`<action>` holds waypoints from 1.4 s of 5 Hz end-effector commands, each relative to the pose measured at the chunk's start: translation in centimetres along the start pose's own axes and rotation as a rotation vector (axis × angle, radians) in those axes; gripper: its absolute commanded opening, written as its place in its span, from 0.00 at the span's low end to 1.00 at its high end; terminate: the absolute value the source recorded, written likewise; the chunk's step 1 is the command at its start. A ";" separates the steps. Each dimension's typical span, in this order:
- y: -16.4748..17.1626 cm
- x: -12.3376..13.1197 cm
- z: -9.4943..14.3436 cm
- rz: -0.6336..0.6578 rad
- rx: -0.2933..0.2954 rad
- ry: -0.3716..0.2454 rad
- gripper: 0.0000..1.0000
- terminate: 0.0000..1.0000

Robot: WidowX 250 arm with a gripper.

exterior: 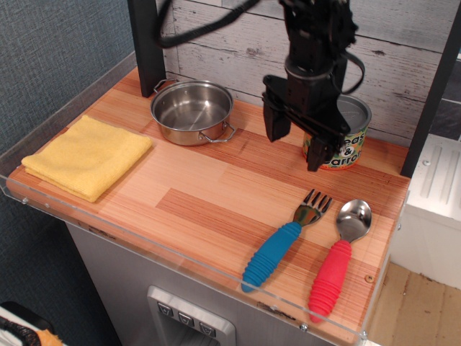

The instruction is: Move the can to the right of the pot

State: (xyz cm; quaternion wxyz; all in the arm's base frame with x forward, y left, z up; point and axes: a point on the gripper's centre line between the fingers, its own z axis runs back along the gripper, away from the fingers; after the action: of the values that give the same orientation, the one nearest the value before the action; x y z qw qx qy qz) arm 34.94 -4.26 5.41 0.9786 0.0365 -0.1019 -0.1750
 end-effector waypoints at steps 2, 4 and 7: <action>2.0 -7.1 3.4 0.217 -0.049 0.026 1.00 0.00; 2.8 -11.2 3.2 0.271 -0.040 0.072 1.00 0.00; 3.7 -16.6 3.8 0.366 -0.020 0.089 1.00 0.00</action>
State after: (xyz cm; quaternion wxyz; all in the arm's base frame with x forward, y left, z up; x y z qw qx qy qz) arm 19.62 5.07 5.41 0.9986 0.0115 -0.0501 0.0079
